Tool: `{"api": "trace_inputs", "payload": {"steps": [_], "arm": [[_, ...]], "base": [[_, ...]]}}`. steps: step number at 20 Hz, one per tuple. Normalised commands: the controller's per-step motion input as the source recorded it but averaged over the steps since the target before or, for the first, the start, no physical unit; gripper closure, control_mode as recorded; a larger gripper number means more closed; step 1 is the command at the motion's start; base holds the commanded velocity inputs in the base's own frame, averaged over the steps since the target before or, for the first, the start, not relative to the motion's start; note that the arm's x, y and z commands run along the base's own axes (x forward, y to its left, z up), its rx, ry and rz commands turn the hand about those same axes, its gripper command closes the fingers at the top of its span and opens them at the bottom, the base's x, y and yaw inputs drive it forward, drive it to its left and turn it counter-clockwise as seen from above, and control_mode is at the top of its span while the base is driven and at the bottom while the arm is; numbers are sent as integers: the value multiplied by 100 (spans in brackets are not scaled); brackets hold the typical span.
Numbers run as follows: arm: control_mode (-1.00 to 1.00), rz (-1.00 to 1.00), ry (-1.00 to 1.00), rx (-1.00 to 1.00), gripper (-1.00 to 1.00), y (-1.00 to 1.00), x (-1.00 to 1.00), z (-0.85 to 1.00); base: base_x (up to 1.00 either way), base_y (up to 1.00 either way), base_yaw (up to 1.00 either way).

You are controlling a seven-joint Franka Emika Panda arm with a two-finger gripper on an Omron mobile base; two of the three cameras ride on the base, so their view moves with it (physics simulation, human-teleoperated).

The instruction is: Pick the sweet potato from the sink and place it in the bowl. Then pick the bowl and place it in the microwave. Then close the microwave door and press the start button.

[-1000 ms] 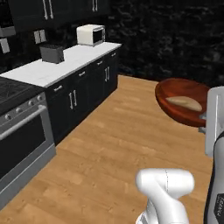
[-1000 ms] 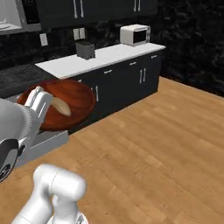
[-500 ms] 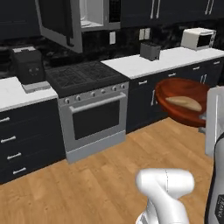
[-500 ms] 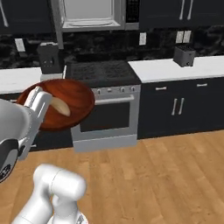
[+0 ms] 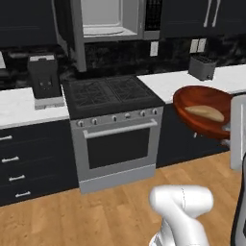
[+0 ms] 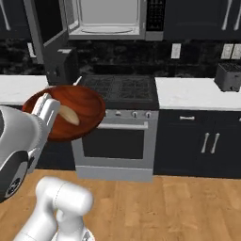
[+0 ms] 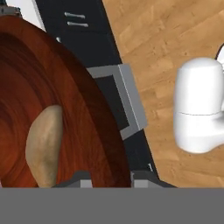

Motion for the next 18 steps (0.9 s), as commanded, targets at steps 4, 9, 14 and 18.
{"api": "trace_inputs", "payload": {"steps": [4,9,14,18], "arm": [[100,0,0,0,100,0,0,0],[100,0,0,0,100,0,0,0],[100,0,0,0,100,0,0,0],[100,0,0,0,100,0,0,0]], "base": [[81,-51,52],[55,-40,55],[6,-79,41],[2,-94,37]]}}
